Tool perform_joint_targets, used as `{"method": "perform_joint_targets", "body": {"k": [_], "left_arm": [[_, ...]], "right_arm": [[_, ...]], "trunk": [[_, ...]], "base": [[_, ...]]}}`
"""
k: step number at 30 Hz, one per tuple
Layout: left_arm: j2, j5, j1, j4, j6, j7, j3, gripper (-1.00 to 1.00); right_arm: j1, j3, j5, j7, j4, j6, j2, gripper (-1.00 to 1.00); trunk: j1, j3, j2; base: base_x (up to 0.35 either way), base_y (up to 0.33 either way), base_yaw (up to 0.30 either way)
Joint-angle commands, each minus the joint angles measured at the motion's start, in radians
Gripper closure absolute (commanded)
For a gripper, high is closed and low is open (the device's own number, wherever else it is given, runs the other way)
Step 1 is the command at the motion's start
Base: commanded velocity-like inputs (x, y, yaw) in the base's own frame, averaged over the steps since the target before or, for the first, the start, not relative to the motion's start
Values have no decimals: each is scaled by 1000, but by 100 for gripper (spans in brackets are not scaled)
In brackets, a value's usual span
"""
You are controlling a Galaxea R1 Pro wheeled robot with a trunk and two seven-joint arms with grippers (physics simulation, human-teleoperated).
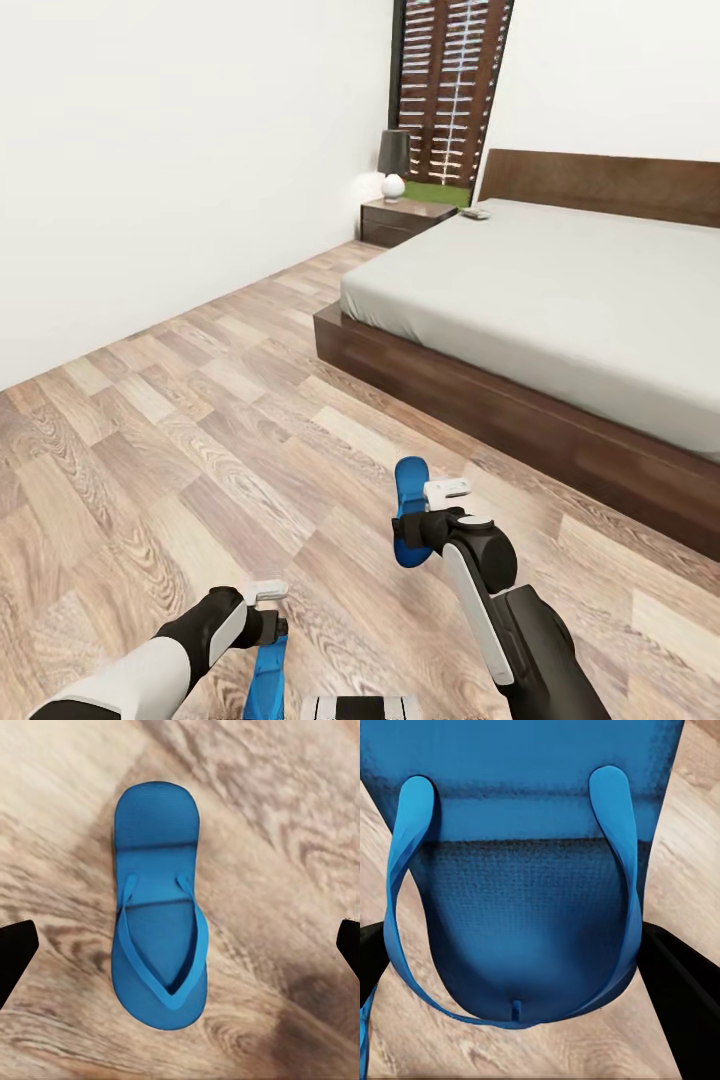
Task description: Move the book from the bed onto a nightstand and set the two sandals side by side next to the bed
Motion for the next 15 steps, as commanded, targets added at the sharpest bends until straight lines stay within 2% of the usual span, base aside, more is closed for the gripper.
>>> {"method": "perform_joint_targets", "body": {"k": [1, 15], "left_arm": [[1, 7, 0, -1, 4, 1, -7, -100], [0, 8, 0, -2, 4, 2, -7, -100]], "right_arm": [[-1, 1, -11, -11, 0, 3, 0, 100], [-1, 1, -12, -11, -1, 3, 1, 100]], "trunk": [[0, -5, -1], [6, -59, -4]], "base": [[0, 0, 0], [0, 0, 0]]}}
